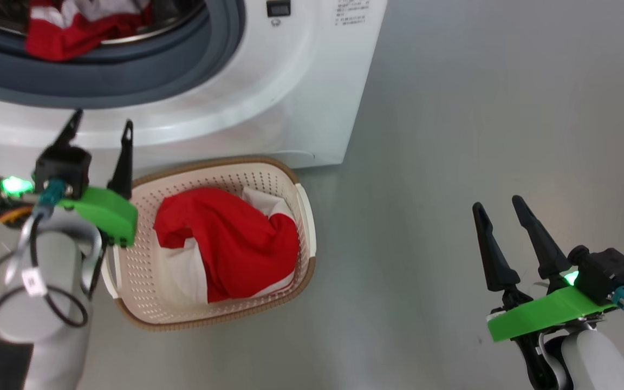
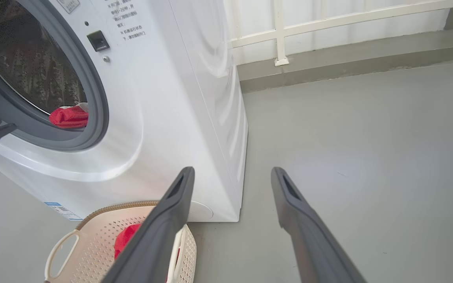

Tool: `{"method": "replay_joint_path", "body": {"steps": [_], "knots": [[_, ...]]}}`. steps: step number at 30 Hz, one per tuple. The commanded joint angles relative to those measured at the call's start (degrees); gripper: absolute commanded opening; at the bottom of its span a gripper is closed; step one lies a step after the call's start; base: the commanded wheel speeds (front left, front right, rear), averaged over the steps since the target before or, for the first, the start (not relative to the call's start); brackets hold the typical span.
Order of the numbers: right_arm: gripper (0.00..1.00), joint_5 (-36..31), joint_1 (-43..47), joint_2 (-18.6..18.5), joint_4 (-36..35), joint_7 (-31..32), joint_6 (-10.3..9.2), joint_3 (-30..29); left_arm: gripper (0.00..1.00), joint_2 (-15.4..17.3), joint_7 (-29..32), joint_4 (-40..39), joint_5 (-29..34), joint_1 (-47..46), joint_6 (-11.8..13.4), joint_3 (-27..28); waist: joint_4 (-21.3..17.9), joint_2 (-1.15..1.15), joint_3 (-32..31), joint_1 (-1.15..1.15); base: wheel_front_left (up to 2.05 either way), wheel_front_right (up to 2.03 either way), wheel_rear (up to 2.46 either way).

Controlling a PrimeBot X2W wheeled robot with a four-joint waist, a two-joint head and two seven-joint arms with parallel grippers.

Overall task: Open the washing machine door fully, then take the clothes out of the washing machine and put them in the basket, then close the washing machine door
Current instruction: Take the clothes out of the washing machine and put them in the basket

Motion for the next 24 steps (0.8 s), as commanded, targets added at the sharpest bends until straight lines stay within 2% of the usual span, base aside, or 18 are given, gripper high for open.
{"method": "replay_joint_path", "body": {"steps": [1, 15, 24], "knots": [[1.00, -0.7, -1.0, -0.1, -1.5, -0.4, 0.28, 1.2, 1.00, 3.0, -0.1, 0.4, 1.7, -3.0, 1.4, 0.6, -0.5, 0.00, 3.2, 0.00, 0.00, 0.00, 0.00], [1.00, -0.7, -3.7, 0.7, -1.6, -0.4, 0.28, 1.8, 1.00, 5.0, 3.8, 15.9, 8.0, -23.5, 6.4, -4.6, -0.7, 0.00, 7.3, 0.00, 0.00, 0.00, 0.00], [1.00, -0.2, -5.4, 1.1, -1.5, -0.4, 0.28, 3.5, 1.00, 6.0, 7.7, 24.3, 10.3, -32.8, 6.8, -7.6, -2.4, 0.00, 9.2, 0.00, 0.00, 0.00, 0.00]]}}
